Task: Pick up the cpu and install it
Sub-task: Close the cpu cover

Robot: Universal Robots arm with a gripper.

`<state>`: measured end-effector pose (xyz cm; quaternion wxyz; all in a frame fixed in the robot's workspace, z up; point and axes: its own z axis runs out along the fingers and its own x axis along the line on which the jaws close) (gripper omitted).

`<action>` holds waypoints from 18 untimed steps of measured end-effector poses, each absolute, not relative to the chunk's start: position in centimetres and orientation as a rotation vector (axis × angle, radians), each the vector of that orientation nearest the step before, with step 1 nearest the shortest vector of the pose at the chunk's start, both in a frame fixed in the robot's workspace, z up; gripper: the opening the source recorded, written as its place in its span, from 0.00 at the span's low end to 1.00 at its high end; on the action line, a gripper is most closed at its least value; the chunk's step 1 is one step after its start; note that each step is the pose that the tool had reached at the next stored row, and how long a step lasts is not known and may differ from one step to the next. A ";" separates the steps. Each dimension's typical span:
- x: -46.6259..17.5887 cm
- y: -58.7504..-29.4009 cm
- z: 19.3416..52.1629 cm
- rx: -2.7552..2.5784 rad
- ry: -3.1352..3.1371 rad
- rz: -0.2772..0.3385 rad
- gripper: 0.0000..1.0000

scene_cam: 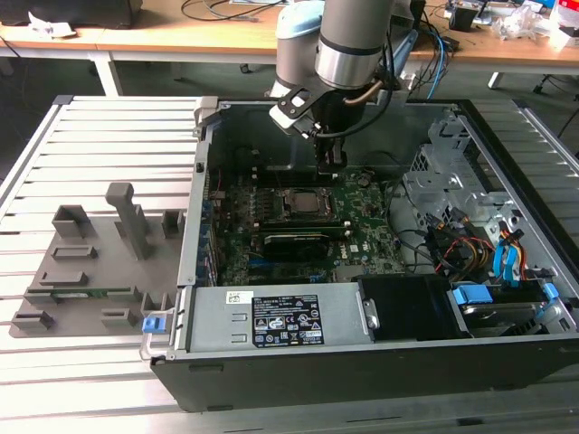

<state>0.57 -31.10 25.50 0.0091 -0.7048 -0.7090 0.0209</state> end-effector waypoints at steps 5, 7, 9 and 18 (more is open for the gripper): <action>-0.2 -31.1 25.3 -2.202 -2.215 0.065 0.11; -0.5 -31.1 24.9 -2.202 -2.215 0.065 0.11; -0.6 -31.1 24.7 -2.202 -2.215 0.065 0.11; -2.8 -31.1 21.2 -2.202 -2.215 0.065 0.11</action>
